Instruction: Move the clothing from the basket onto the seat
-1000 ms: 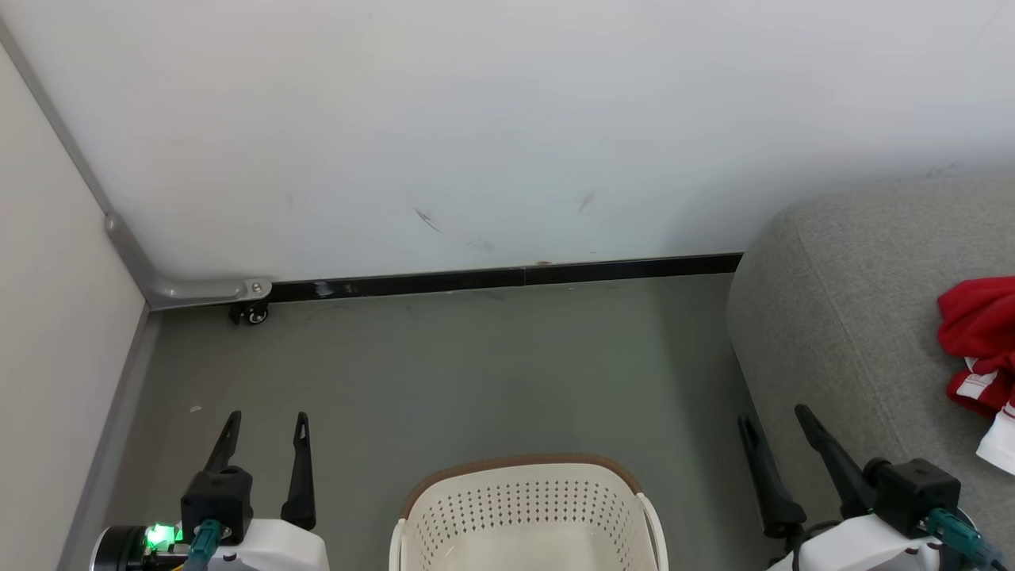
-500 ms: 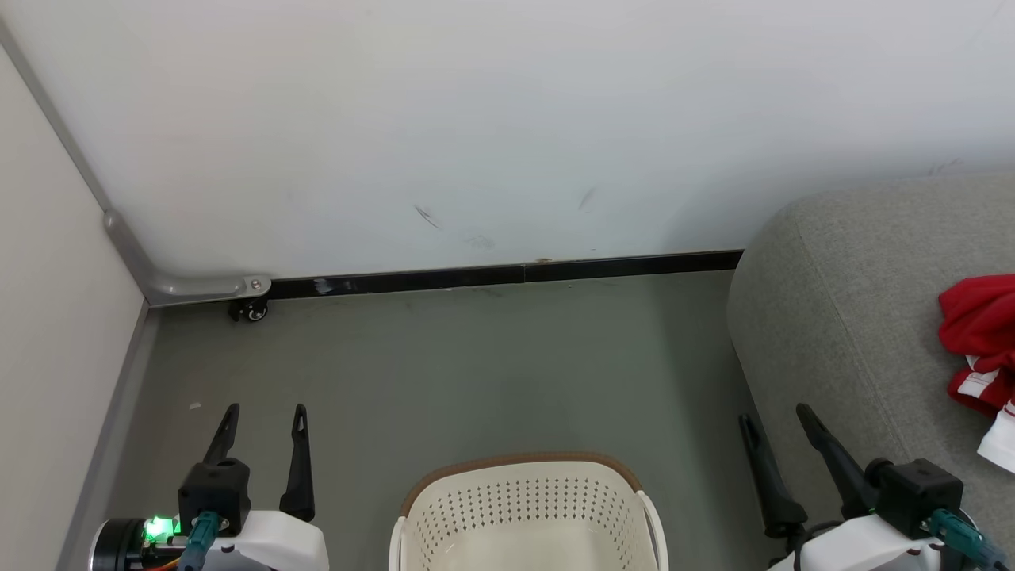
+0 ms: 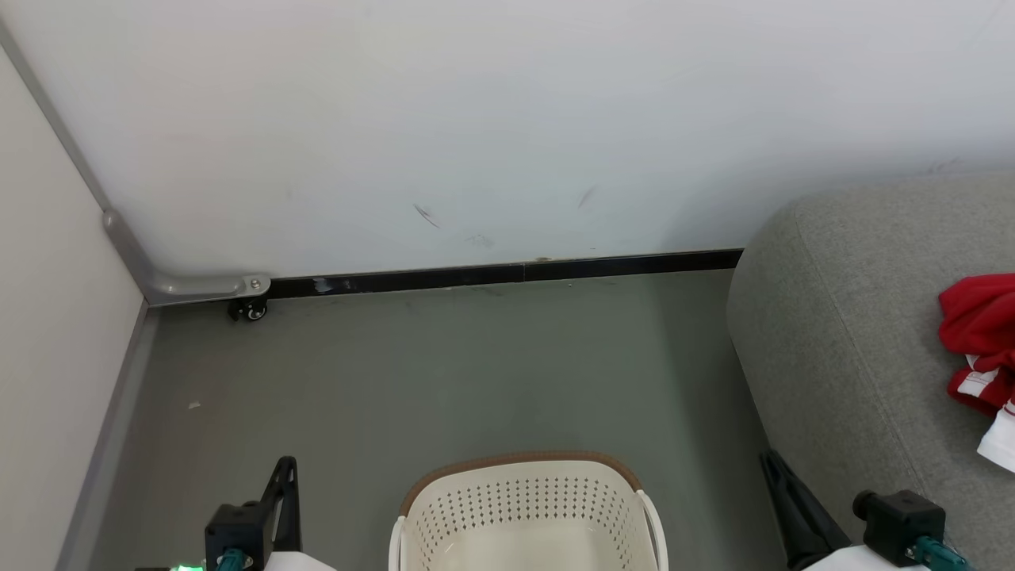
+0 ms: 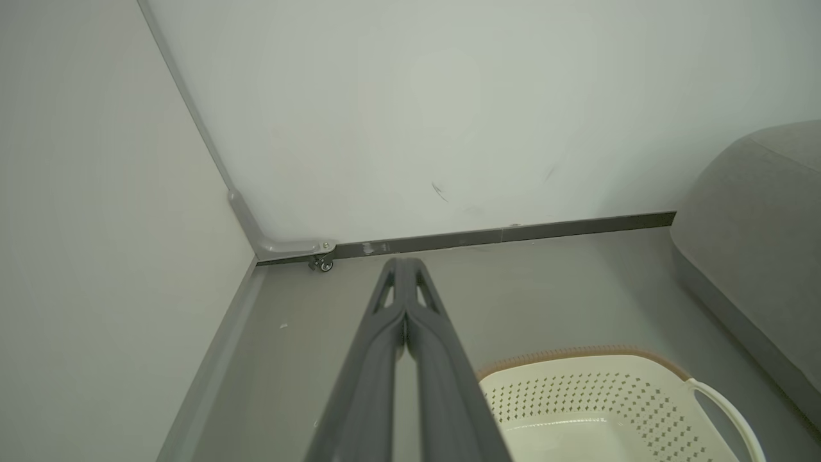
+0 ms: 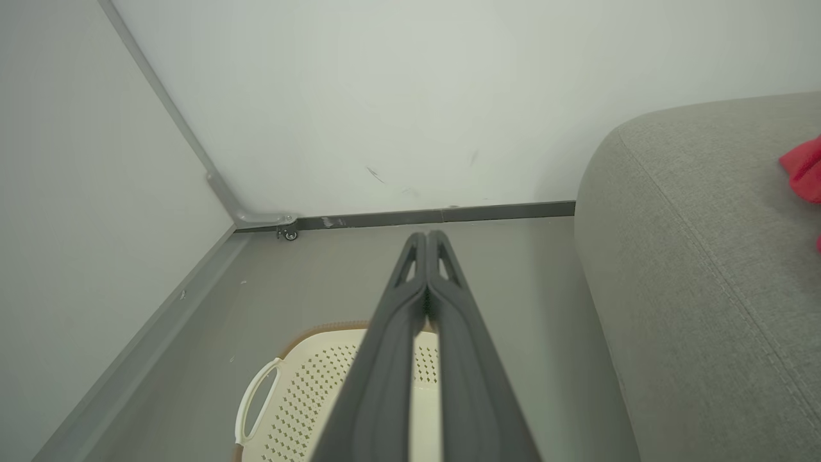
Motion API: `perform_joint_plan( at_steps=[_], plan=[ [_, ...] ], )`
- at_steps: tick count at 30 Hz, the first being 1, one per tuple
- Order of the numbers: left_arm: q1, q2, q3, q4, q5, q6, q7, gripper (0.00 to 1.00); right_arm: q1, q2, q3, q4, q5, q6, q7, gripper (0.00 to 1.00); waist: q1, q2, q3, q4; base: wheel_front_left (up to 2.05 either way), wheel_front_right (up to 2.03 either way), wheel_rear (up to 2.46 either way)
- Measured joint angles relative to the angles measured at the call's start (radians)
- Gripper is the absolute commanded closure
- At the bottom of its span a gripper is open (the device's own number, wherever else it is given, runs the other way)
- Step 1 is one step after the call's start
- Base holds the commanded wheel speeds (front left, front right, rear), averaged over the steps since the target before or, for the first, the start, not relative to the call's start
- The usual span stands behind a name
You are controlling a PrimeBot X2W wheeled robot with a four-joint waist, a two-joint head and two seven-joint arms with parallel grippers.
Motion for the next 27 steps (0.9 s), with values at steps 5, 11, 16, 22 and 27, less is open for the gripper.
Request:
perform_joint_plan(
  at_steps=[5,11,16,22,27],
  plan=[
    [0.014,-0.012,0.015,0.001,-0.035,-0.013,0.015,1.0,0.009,0.001,0.003,0.009,0.031,0.0,-0.001,1.0,0.0,0.0,0.001,-0.001,0.0,0.0,0.0],
    [0.014,-0.022,0.049,-0.001,-0.116,-0.036,0.036,1.0,0.009,0.001,0.008,0.003,0.113,0.0,-0.002,1.0,0.0001,0.0,0.003,-0.002,0.0,0.0,0.0],
    [0.014,-0.036,0.07,-0.008,-0.196,-0.06,0.058,1.0,0.008,0.001,0.006,0.001,0.205,0.0,-0.002,1.0,0.0002,0.0,0.005,-0.003,0.0,0.0,0.0],
    [0.014,-0.046,0.098,-0.018,-0.269,-0.089,0.081,1.0,0.003,0.001,-0.005,0.002,0.306,0.0,-0.001,1.0,0.0022,0.0,0.006,-0.003,0.0,0.0,0.0],
    [0.014,-0.057,0.122,-0.027,-0.332,-0.109,0.098,1.0,0.0,0.001,-0.011,0.003,0.376,0.0,0.001,1.0,0.0061,0.0,0.006,-0.004,0.0,0.0,0.0]
  ],
)
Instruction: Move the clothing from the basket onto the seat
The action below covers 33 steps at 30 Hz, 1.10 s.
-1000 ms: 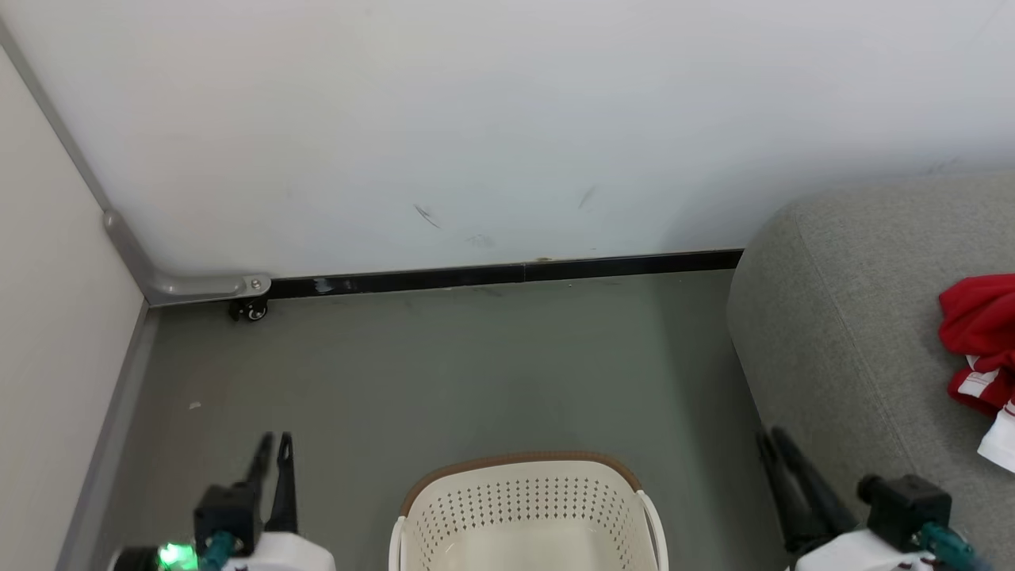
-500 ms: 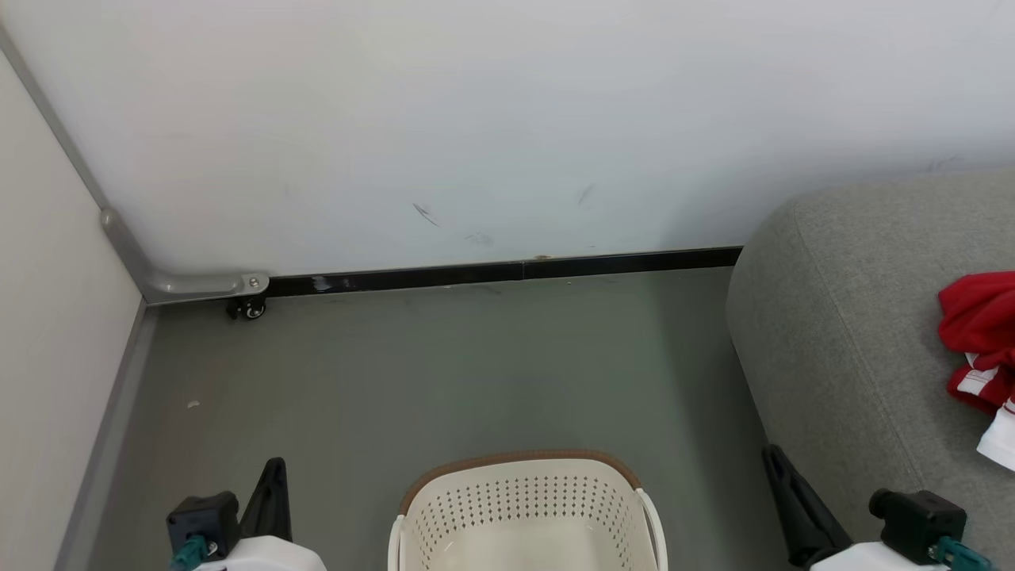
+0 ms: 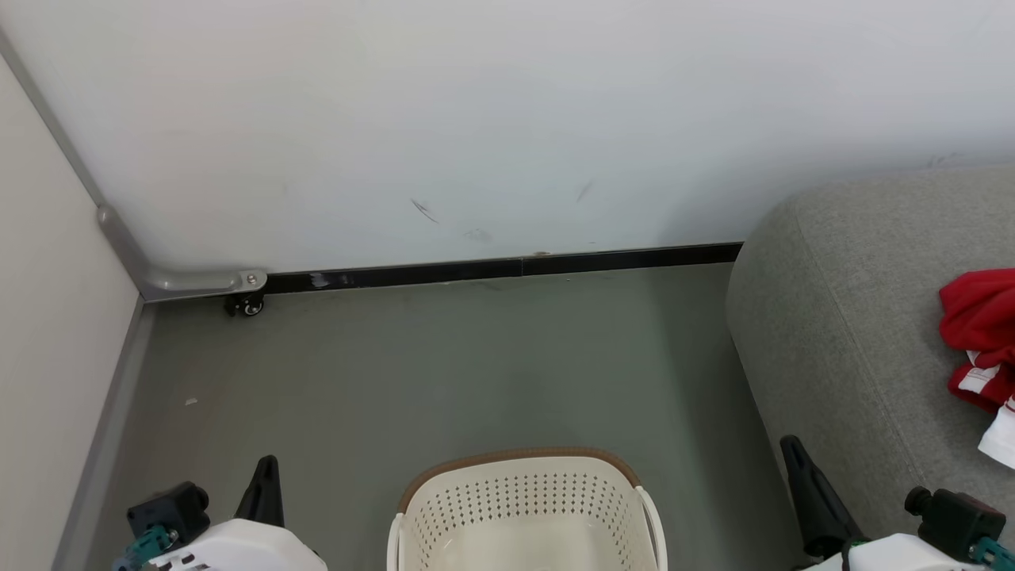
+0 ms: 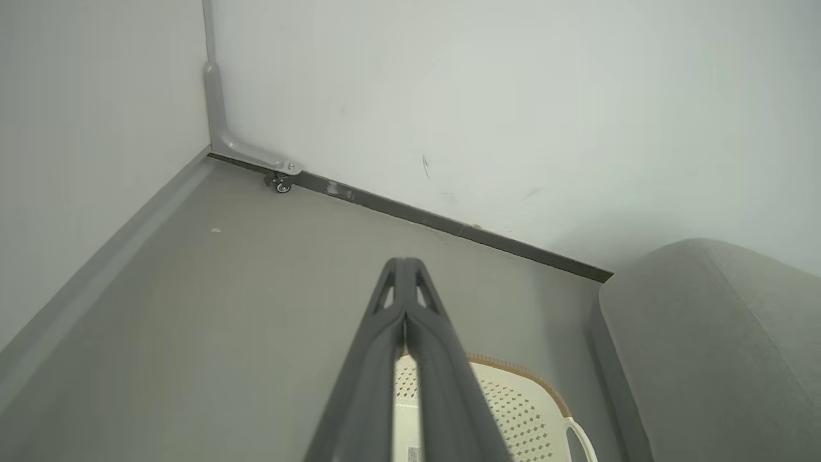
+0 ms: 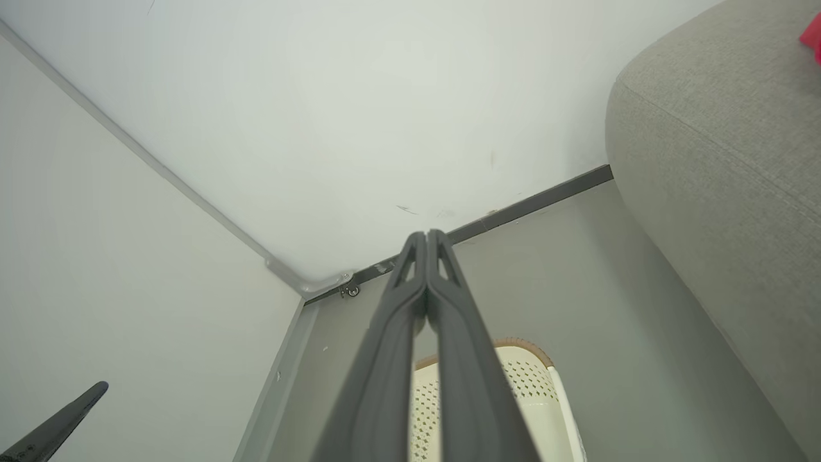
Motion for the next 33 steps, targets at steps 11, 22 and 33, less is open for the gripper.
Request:
perform_joint_plan(
  at_steps=[11,22,33],
  plan=[
    [0.0,-0.023,0.052,-0.019,-0.144,-0.051,0.044,1.0,-0.022,-0.004,-0.011,0.004,0.161,0.0,0.015,1.0,0.0095,0.0,-0.006,-0.002,0.0,0.0,0.0],
    [0.0,-0.048,0.103,-0.033,-0.285,-0.107,0.08,1.0,-0.042,-0.015,-0.024,0.016,0.325,0.0,0.024,1.0,0.0107,0.0,-0.008,-0.003,0.0,0.0,0.0],
    [0.0,-0.074,0.159,-0.043,-0.435,-0.163,0.123,1.0,-0.072,-0.022,-0.033,0.034,0.504,0.0,0.034,1.0,0.0006,0.0,0.003,-0.005,0.0,0.0,0.0]
  ],
)
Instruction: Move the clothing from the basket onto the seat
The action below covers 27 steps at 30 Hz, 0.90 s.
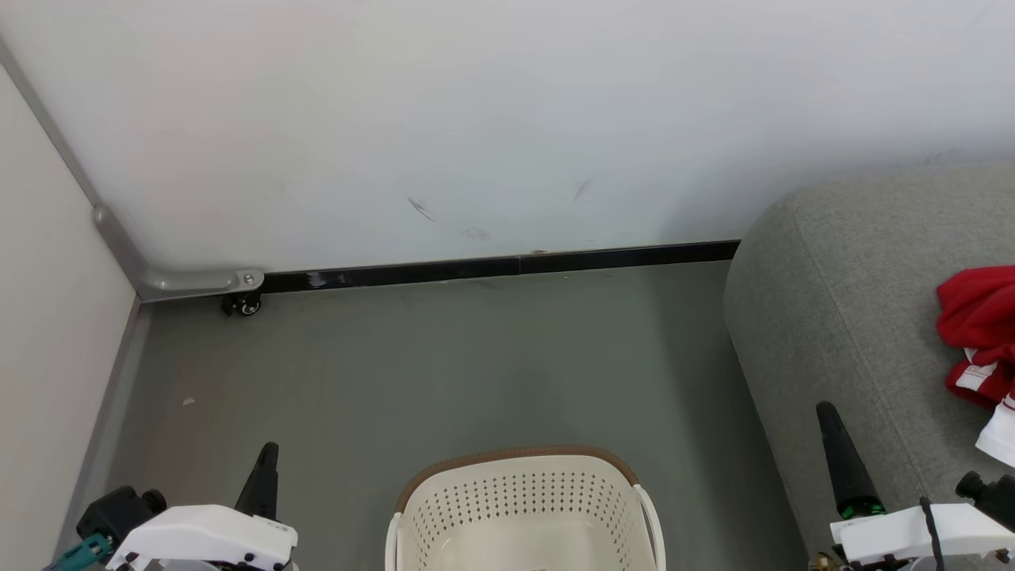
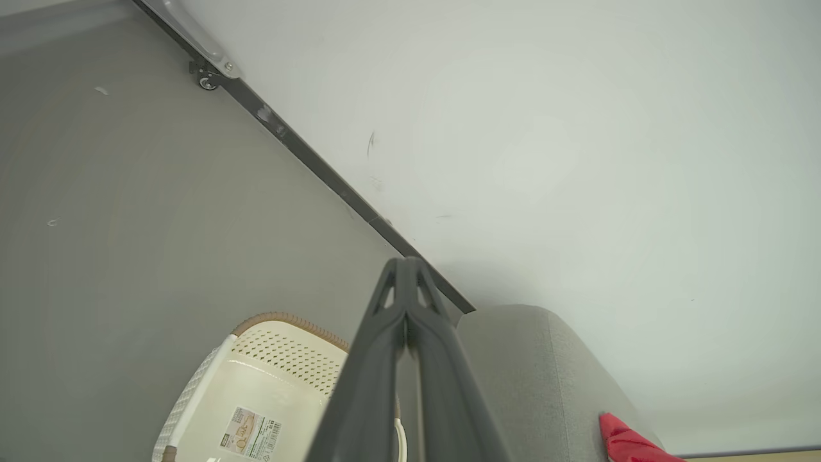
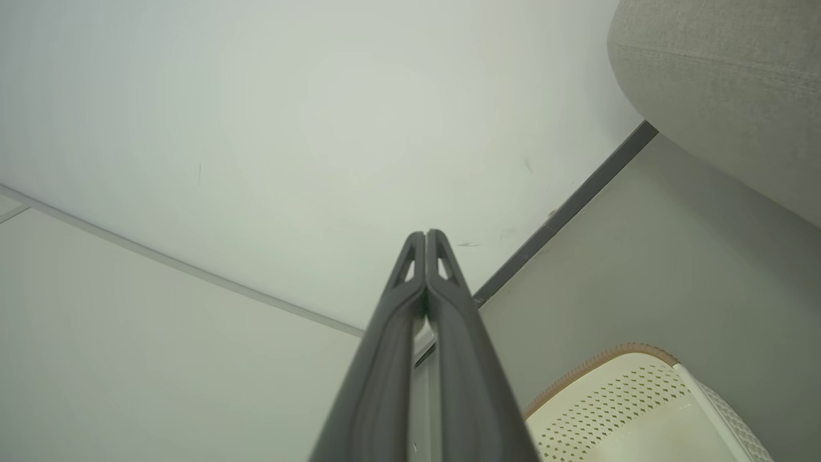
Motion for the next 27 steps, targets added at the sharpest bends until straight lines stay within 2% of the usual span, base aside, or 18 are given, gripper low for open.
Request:
perform_joint_plan(
  at_steps=[5,10,27],
  plan=[
    [0.0,-0.008,0.023,-0.003,-0.063,-0.02,0.016,1.0,-0.012,-0.003,-0.003,0.007,0.072,0.0,0.0,1.0,-0.0033,0.0,0.006,-0.001,0.0,0.0,0.0],
    [0.0,-0.018,0.047,-0.01,-0.129,-0.045,0.033,1.0,-0.018,-0.007,-0.008,0.015,0.145,0.0,0.009,1.0,-0.005,0.0,0.011,-0.002,0.0,0.0,0.0],
    [0.0,-0.052,0.121,-0.026,-0.339,-0.123,0.088,1.0,-0.064,-0.014,-0.026,0.029,0.381,0.0,0.021,1.0,-0.006,0.0,0.02,-0.004,0.0,0.0,0.0]
  ],
)
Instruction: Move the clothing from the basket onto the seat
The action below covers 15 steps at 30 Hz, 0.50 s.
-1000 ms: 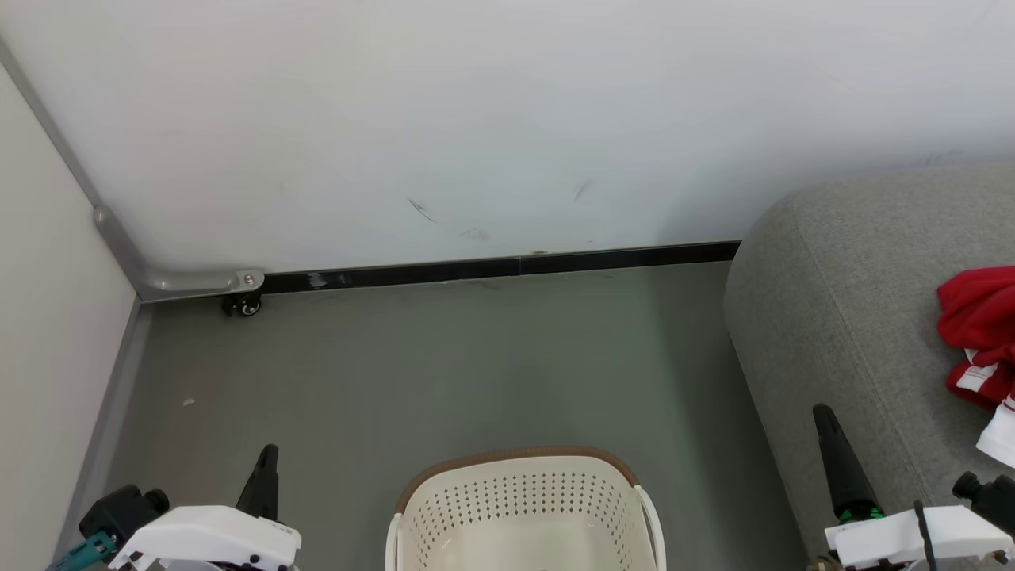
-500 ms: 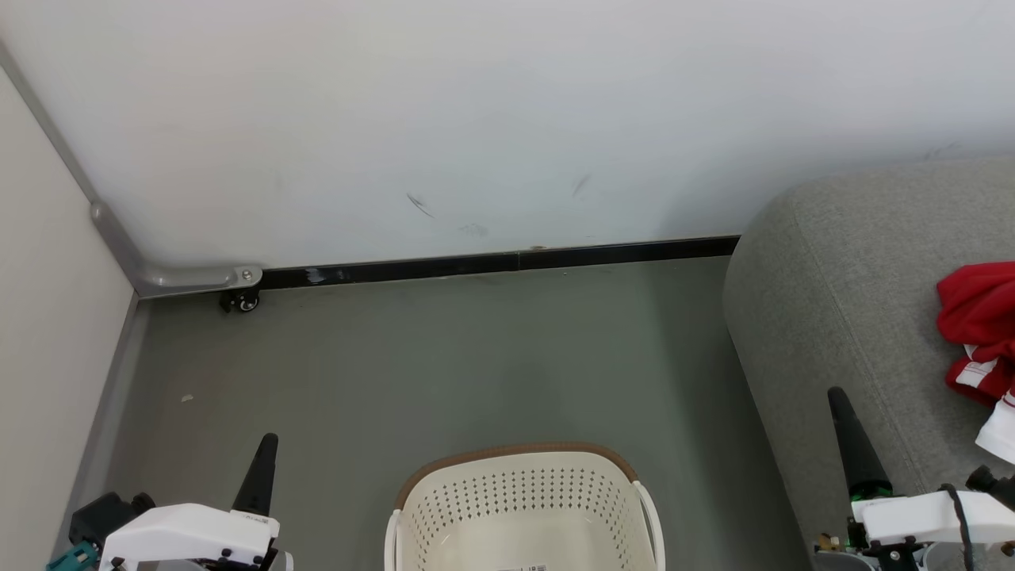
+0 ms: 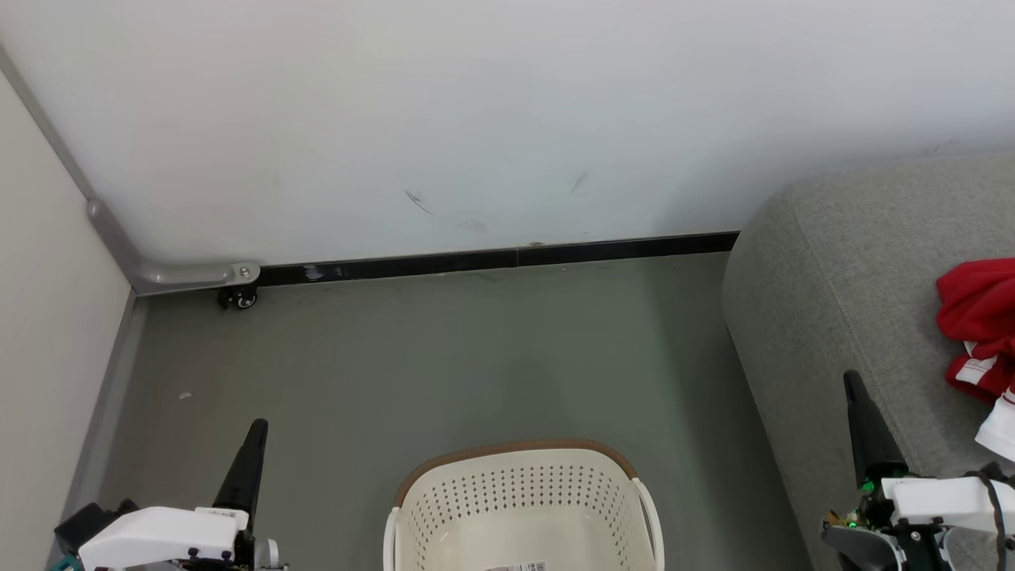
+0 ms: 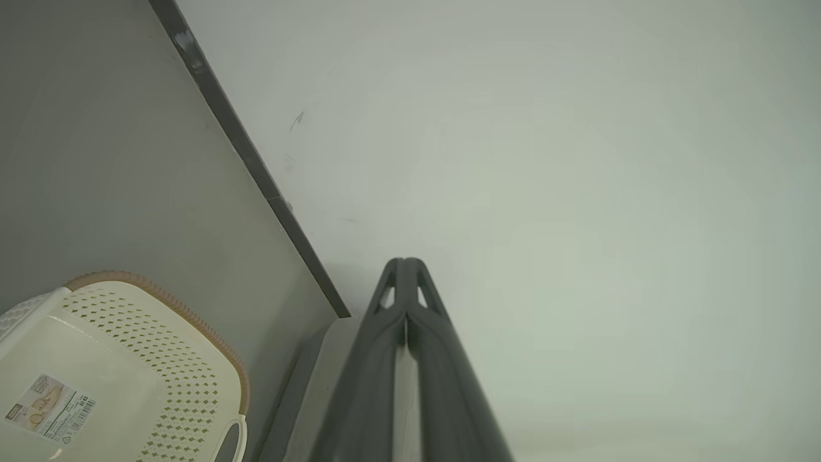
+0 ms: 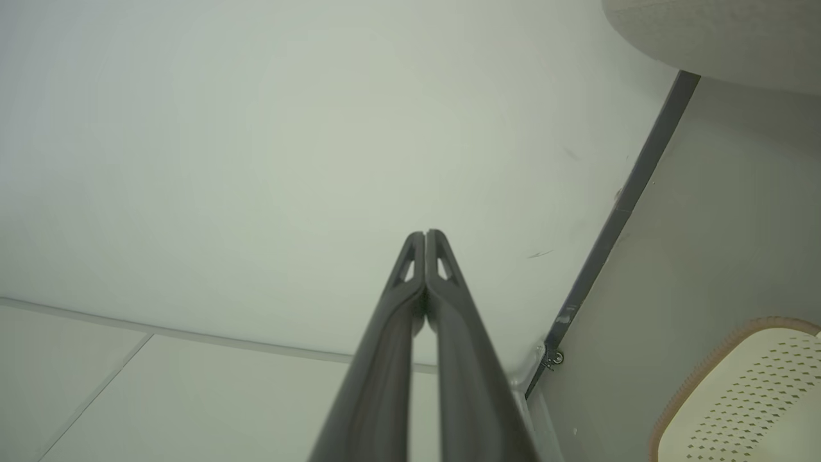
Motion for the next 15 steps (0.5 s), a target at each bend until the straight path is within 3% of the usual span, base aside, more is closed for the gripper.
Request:
perform_joint_plan(
  at_steps=[15],
  plan=[
    [-0.001,-0.029,0.065,-0.012,-0.18,-0.063,0.045,1.0,-0.032,-0.01,-0.012,0.015,0.203,0.0,0.011,1.0,-0.0001,0.0,0.005,-0.002,0.0,0.0,0.0]
  ],
)
